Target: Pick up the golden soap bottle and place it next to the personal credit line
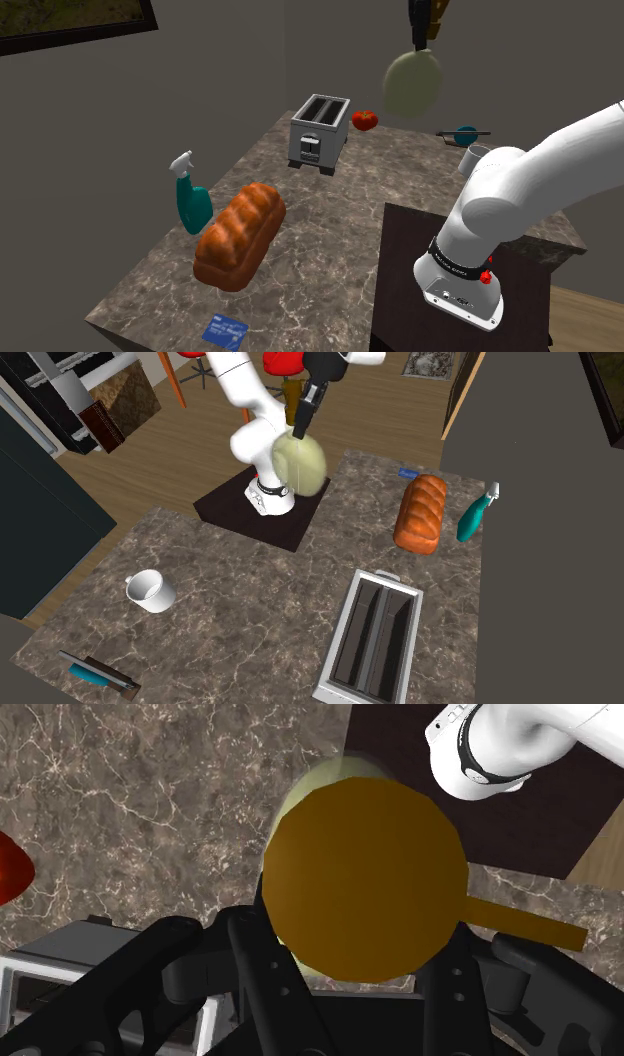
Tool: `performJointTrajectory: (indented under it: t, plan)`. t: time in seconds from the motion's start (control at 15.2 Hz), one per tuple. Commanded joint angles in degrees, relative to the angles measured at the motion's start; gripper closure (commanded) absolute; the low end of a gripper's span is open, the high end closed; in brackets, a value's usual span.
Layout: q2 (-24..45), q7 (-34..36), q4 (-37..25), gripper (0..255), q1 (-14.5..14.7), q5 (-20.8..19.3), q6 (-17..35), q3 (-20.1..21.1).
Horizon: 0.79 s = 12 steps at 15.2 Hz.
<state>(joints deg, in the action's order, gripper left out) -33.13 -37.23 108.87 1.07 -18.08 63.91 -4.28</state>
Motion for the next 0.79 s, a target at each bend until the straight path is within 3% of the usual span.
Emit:
performJointTrajectory:
  t: [0.0,0.73]
  plan:
    - [-0.2,2.8,-0.3,255,0.5,1.9,-1.3,2.3]
    - [1.1,19.5,-3.0,255,2.8,13.4,-5.5,15.7]
